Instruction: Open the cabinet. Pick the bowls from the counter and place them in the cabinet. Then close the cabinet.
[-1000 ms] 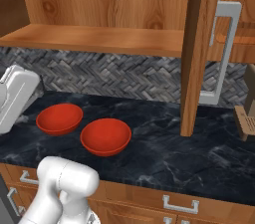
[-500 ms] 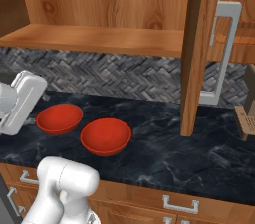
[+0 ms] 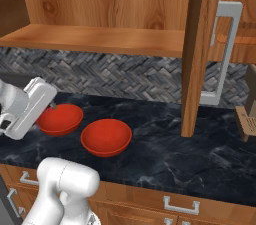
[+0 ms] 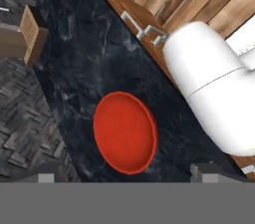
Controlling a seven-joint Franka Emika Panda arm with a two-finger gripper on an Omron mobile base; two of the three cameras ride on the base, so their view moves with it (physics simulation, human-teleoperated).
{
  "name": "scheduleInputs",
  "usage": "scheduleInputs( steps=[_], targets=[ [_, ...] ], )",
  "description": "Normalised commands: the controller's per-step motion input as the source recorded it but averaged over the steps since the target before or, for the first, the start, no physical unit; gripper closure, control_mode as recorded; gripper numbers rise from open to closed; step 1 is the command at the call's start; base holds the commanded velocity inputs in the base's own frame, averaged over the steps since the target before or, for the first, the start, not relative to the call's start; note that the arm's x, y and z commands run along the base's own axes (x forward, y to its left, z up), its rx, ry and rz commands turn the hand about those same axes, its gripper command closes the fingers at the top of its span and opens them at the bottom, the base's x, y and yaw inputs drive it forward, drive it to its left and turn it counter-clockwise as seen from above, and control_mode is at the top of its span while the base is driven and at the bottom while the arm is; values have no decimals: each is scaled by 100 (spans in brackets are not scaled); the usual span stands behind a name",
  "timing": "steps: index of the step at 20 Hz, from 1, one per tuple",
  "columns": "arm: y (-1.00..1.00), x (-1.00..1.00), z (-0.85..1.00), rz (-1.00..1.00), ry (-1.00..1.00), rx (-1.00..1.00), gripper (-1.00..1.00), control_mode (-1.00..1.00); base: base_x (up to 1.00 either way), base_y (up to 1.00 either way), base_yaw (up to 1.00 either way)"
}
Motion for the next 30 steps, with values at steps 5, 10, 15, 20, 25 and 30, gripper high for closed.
scheduleInputs(
  steps=[5, 10, 15, 20, 25, 30],
  targets=[
    [0, 14, -52, -15, 0, 12, -100, -100, 0, 0, 0],
    [0, 15, -61, -11, -7, 0, -100, -100, 0, 0, 0],
    [0, 8, -50, -9, -1, 0, -100, -100, 0, 0, 0],
    [0, 1, -47, -1, -2, 2, -100, -100, 0, 0, 0],
    [0, 1, -45, 0, 0, 3, -100, -100, 0, 0, 0],
    [0, 1, -56, -3, 0, 1, -100, -100, 0, 0, 0]
  ],
)
